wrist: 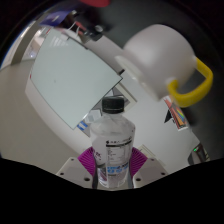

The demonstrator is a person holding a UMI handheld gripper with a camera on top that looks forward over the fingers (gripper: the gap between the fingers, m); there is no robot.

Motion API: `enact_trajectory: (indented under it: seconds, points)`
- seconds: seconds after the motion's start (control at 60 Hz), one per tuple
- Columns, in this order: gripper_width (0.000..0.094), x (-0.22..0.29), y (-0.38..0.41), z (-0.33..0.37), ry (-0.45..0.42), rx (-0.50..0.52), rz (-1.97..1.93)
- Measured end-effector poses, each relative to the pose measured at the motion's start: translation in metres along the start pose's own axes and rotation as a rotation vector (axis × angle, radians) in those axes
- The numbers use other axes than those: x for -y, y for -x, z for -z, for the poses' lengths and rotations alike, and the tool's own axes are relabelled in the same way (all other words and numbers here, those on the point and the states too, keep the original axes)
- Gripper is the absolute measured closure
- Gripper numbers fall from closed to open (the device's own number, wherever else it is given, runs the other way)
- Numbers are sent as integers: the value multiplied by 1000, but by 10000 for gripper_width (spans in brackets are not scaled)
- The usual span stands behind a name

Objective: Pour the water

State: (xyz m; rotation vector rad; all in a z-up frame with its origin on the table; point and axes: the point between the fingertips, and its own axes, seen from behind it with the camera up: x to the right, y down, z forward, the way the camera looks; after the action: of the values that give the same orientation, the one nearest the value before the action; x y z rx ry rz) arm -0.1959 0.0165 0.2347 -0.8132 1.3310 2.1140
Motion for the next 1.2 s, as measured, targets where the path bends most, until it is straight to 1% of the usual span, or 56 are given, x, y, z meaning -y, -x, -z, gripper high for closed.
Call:
enact_trajectory:
  seconds: [0.083,0.117,0.133,0.183,0.267,0.283,0.3,0.433,0.55,0.567,0.583,0.667,0.683,0.7,0.717,0.8,0.85,0.95,0.967,0.983,1.0,1.067,1.1,1.15,1.2]
  points:
    - [552,-15,14,-7,54,-38,157]
    - [550,-21,24,-10,79,-58,258]
    - [550,-29,21,2,93,-57,316]
    - [552,-35,45,-9,123,-88,502]
    - [549,-32,82,-16,132,-120,846]
    - [551,-28,89,-6,128,-109,915]
    - [551,-25,94,-13,122,-129,989]
    - [552,32,147,-4,24,-241,1558]
    - [554,106,154,15,-43,-424,1928]
    - [552,125,168,31,-48,-447,1960]
    - [555,131,154,30,-63,-487,1994]
    - [553,185,138,53,-94,-654,2119]
    - [555,194,134,58,-91,-685,2136]
    - [555,214,134,70,-74,-707,2149]
    - [555,215,128,73,-74,-736,2159]
    - [554,245,104,92,-44,-833,2174]
    - [553,268,90,104,-22,-868,2178]
    - [552,292,66,120,7,-921,2170]
    - [527,296,62,123,10,-936,2171]
    - [542,294,65,120,-1,-904,2182]
    - [546,294,65,120,2,-896,2186]
    - [539,295,65,122,-5,-897,2185]
    - [518,295,65,122,-9,-895,2187]
    - [435,294,64,121,-6,-895,2187]
    - [378,294,64,123,-3,-904,2180]
